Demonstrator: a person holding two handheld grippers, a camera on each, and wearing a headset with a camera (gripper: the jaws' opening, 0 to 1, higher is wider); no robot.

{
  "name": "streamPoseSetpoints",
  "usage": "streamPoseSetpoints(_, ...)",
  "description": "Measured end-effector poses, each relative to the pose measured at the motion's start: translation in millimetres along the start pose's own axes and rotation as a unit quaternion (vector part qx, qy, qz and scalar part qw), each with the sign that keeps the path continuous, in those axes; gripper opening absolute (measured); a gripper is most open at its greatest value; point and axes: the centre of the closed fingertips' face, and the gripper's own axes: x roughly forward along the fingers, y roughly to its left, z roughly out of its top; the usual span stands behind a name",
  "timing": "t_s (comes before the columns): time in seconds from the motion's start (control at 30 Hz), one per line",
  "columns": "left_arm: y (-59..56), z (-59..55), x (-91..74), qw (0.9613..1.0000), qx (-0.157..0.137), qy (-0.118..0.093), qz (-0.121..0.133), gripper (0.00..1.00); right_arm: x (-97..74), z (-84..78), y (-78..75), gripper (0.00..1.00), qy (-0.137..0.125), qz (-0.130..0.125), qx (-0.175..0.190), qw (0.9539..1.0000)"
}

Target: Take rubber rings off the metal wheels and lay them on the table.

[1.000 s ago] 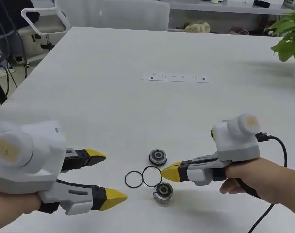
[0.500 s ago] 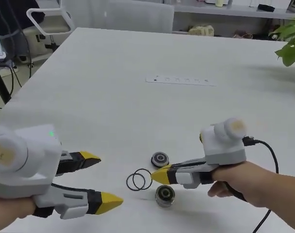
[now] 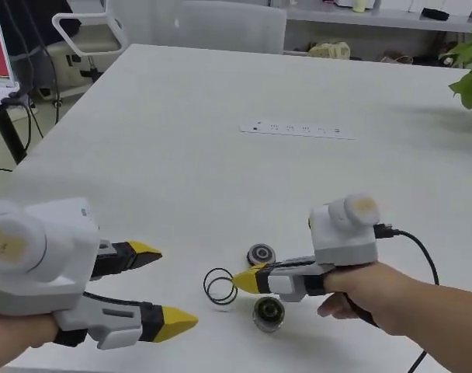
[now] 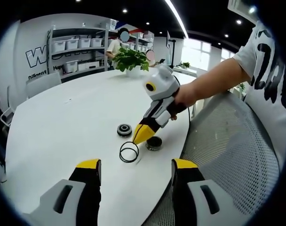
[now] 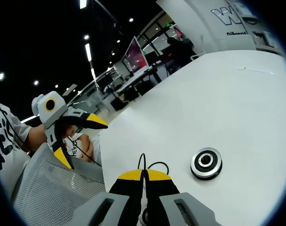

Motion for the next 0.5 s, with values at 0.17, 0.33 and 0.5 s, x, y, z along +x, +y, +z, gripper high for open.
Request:
streamPoseSetpoints(0.17,-0.2,-2.1,-1.8,1.0,-0.002,0.002,0.002,0.59,4.3,-2.5,-3.1,0.0,0.002,-0.005,0.007,1.0)
streamPoseSetpoints(0.33,0.4,-4.1,-3.3,1.0,-0.005,0.003,0.005,0.59,4.9,-4.8,-9.2,0.0,0.003,-0.013,0.017,0.9998)
streamPoseSetpoints(0.5,-0.1,-5.7,-2.8,0.9999,-0.007,0.006,0.005,0.59,3.6,-7.5,-13.8,0.0,0.005,-0.023,0.026,0.9994)
